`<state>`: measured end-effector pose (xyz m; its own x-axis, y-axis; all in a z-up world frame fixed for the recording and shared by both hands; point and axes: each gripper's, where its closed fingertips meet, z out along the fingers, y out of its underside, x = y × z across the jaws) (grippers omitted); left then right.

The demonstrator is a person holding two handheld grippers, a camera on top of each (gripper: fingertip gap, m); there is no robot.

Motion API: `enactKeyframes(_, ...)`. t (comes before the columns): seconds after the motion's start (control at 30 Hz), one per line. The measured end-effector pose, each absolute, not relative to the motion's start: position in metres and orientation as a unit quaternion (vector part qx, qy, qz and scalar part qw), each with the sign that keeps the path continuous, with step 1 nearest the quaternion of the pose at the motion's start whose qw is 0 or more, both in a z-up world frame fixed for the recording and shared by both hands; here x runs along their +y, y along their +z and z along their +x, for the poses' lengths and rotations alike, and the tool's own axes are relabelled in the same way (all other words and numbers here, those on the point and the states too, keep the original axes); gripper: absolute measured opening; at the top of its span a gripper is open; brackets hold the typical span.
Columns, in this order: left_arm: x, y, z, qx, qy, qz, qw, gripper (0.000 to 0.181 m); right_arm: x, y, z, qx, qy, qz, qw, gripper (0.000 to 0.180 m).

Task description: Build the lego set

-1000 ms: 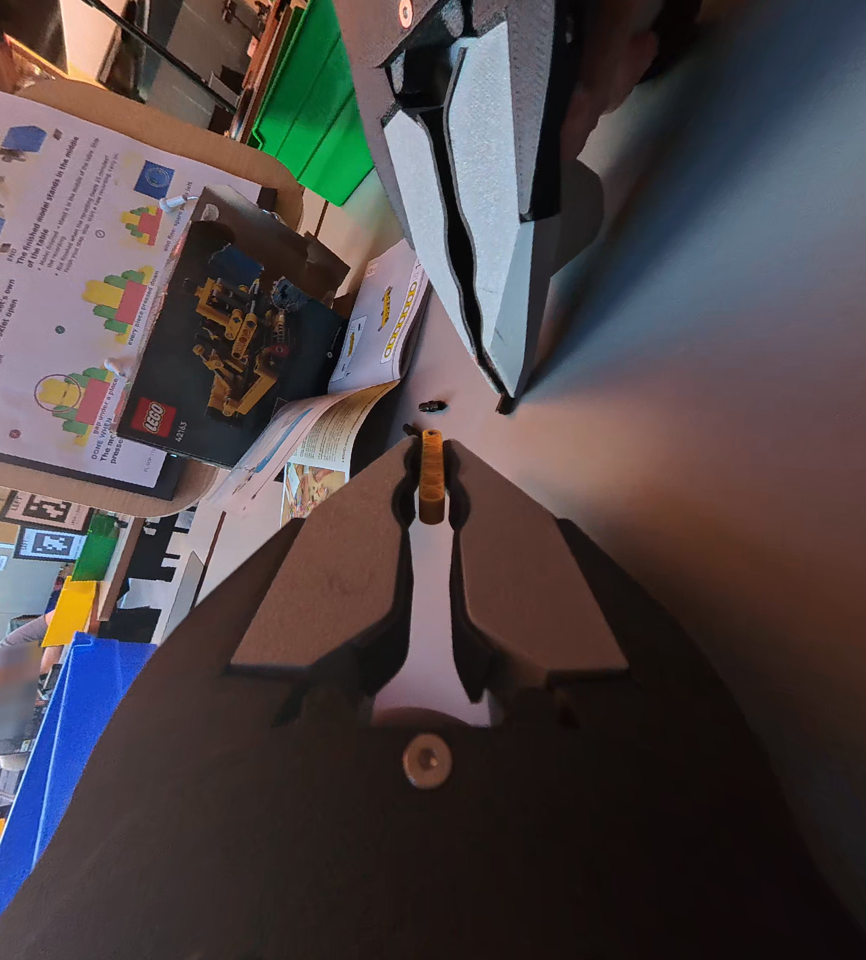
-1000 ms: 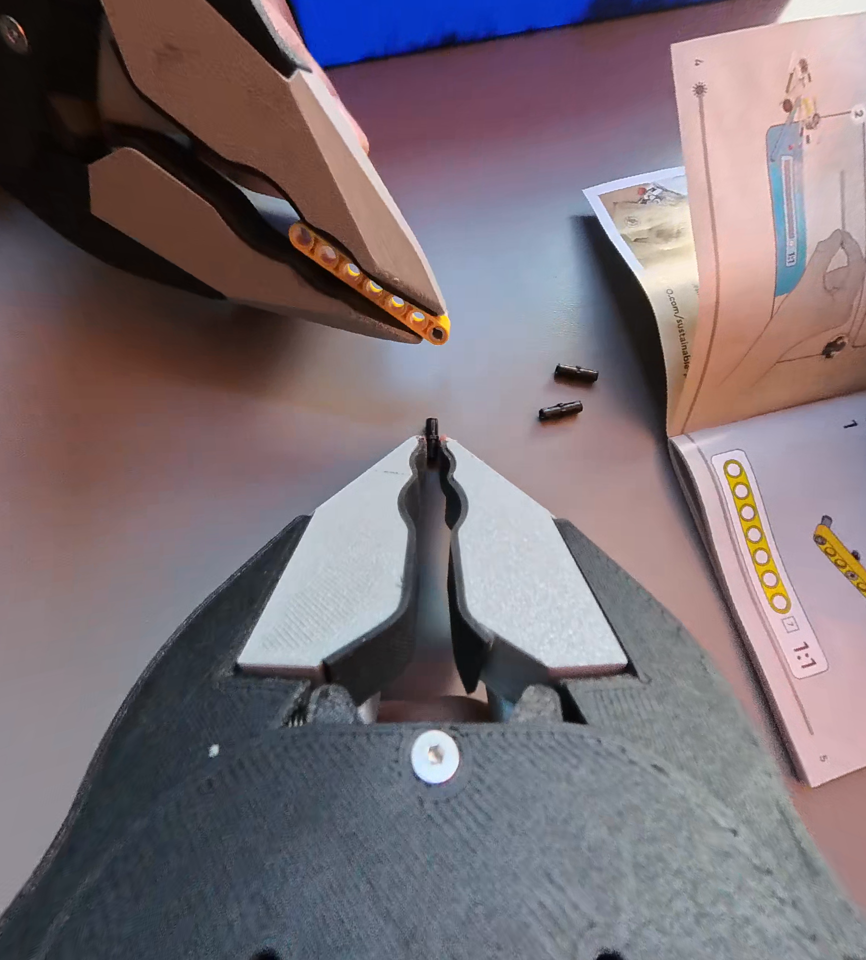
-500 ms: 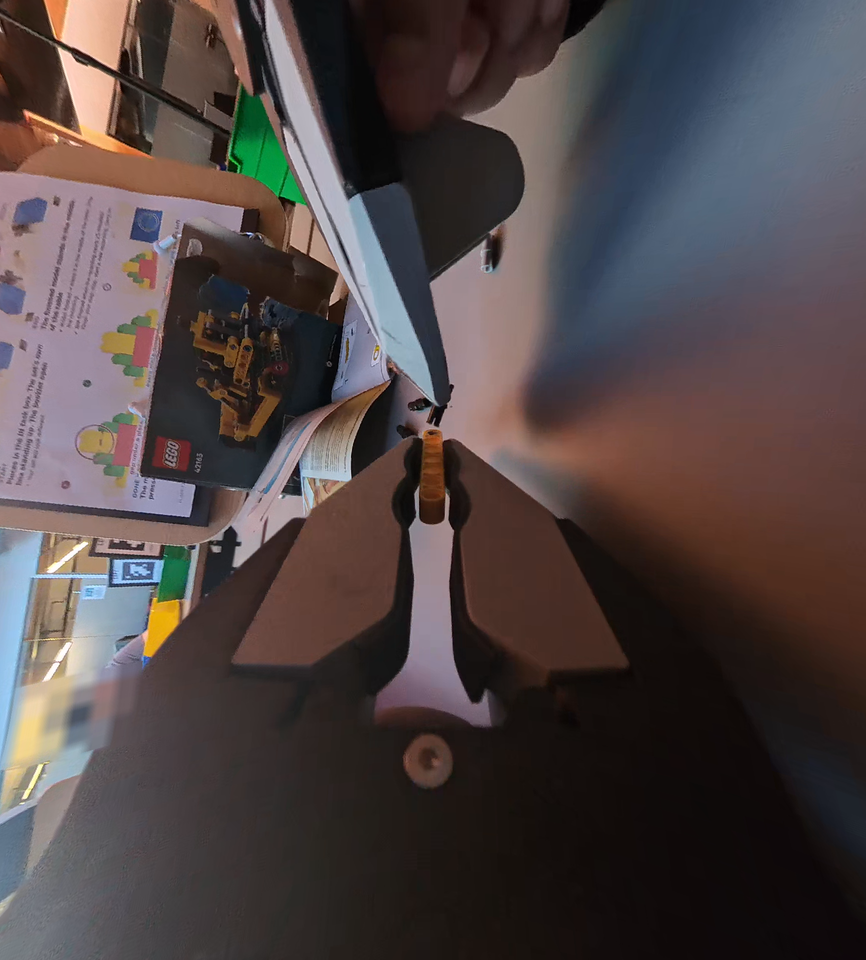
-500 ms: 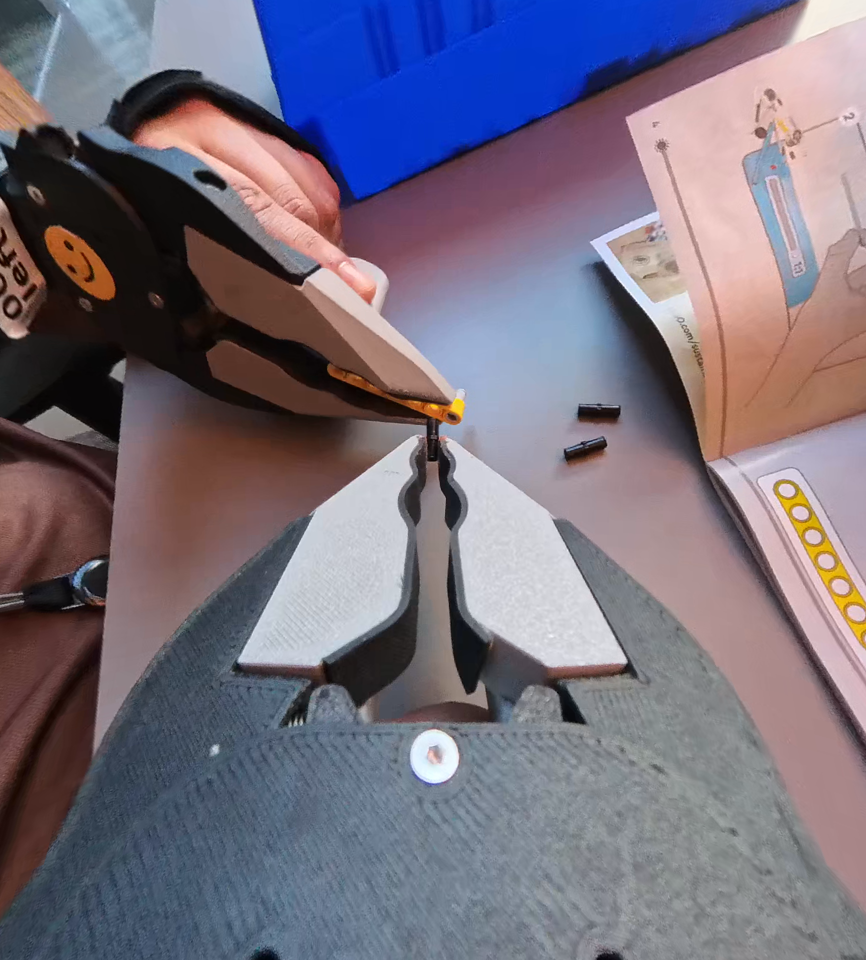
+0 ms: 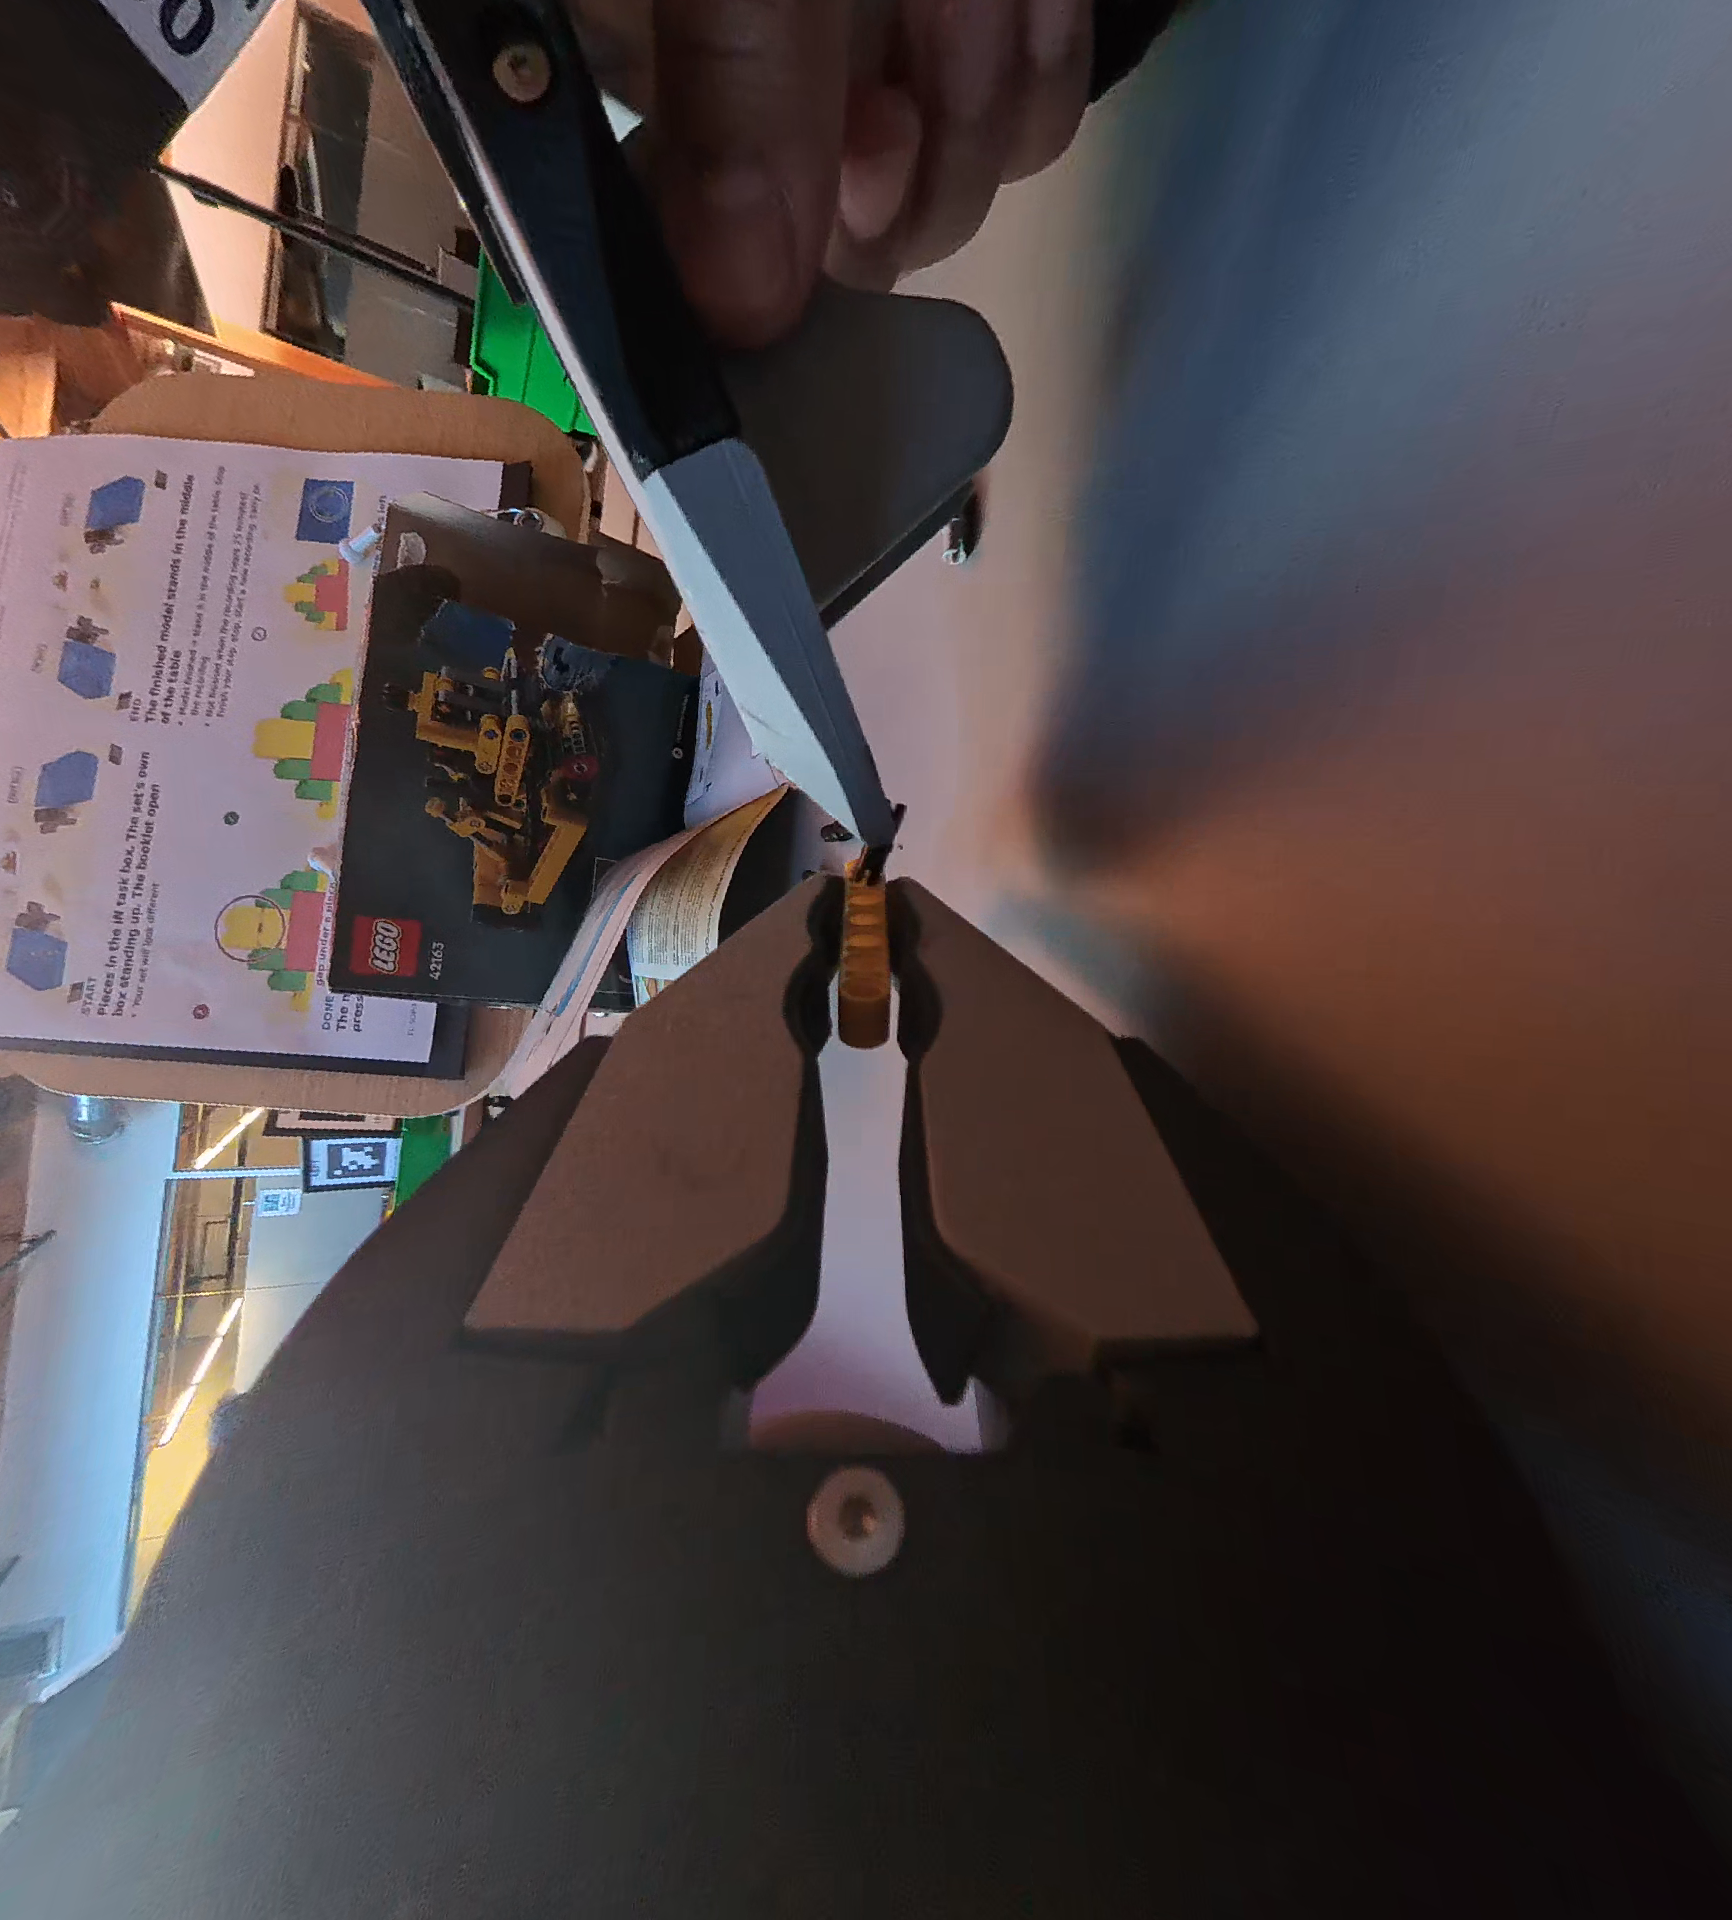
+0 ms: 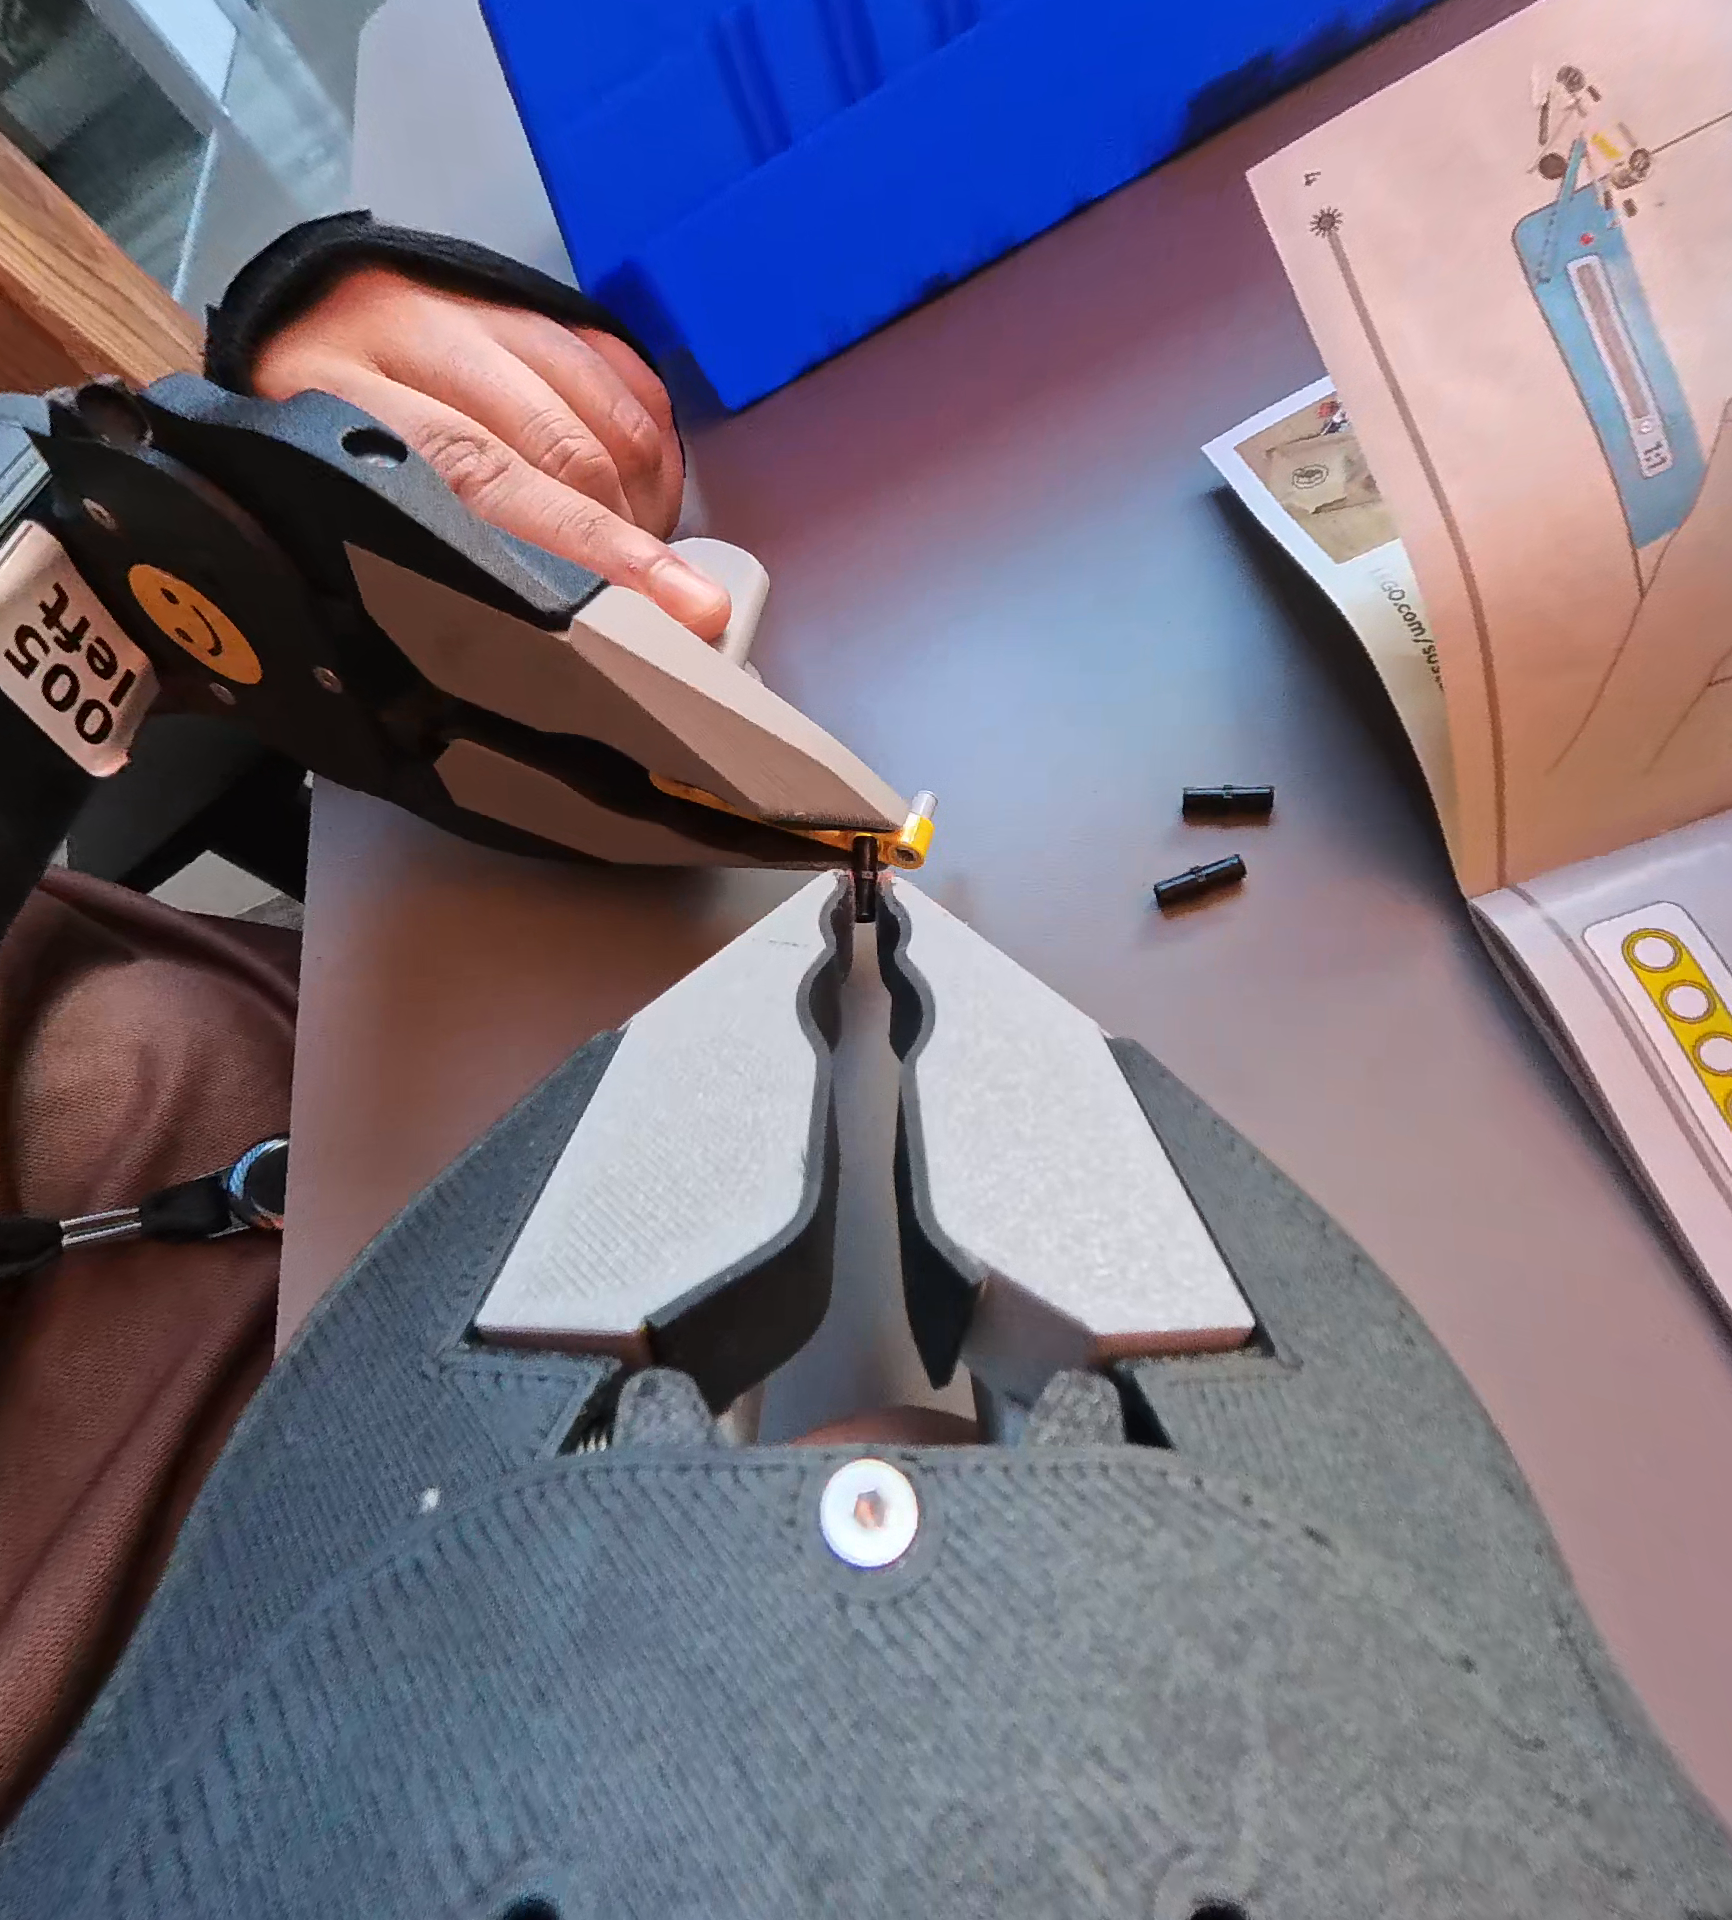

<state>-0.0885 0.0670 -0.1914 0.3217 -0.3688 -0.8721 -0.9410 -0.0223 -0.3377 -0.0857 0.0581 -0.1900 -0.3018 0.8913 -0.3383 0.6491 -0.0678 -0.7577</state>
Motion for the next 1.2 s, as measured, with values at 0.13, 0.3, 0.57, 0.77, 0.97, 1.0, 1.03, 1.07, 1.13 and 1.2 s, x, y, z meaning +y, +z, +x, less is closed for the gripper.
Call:
enactKeyframes(0.13, 0.066, -0.192, -0.088, 0.506, 0.295, -0.650, 0.484, 0.005, 0.057, -0.191, -0.085, -0.666, 0.453, -0.580, 0.121, 0.001)
enactKeyframes(0.3, 0.066, -0.194, -0.089, 0.502, 0.285, -0.659, 0.482, 0.006, 0.057, -0.192, -0.087, -0.653, 0.458, -0.594, 0.104, 0.001)
enactKeyframes(0.57, 0.063, -0.205, -0.089, 0.511, 0.277, -0.672, 0.459, 0.005, 0.054, -0.202, -0.087, -0.650, 0.448, -0.608, 0.086, 0.000)
enactKeyframes(0.77, 0.062, -0.205, -0.091, 0.519, 0.285, -0.665, 0.455, 0.006, 0.052, -0.204, -0.088, -0.643, 0.454, -0.613, 0.070, 0.000)
enactKeyframes(0.97, 0.062, -0.205, -0.092, 0.526, 0.296, -0.659, 0.449, 0.005, 0.052, -0.203, -0.090, -0.637, 0.460, -0.615, 0.069, 0.000)
enactKeyframes(1.0, 0.062, -0.205, -0.092, 0.525, 0.297, -0.659, 0.449, 0.005, 0.052, -0.202, -0.090, -0.636, 0.461, -0.615, 0.070, 0.000)
enactKeyframes(1.03, 0.062, -0.205, -0.093, 0.524, 0.296, -0.660, 0.449, 0.005, 0.053, -0.201, -0.091, -0.634, 0.463, -0.615, 0.072, 0.000)
enactKeyframes(1.07, 0.062, -0.205, -0.093, 0.523, 0.295, -0.662, 0.449, 0.005, 0.053, -0.201, -0.091, -0.633, 0.463, -0.616, 0.073, 0.000)
enactKeyframes(1.13, 0.063, -0.205, -0.094, 0.520, 0.298, -0.664, 0.448, 0.005, 0.053, -0.202, -0.092, -0.634, 0.459, -0.617, 0.080, 0.000)
enactKeyframes(1.2, 0.063, -0.205, -0.095, 0.513, 0.290, -0.671, 0.450, 0.005, 0.052, -0.204, -0.093, -0.642, 0.446, -0.617, 0.090, 0.000)
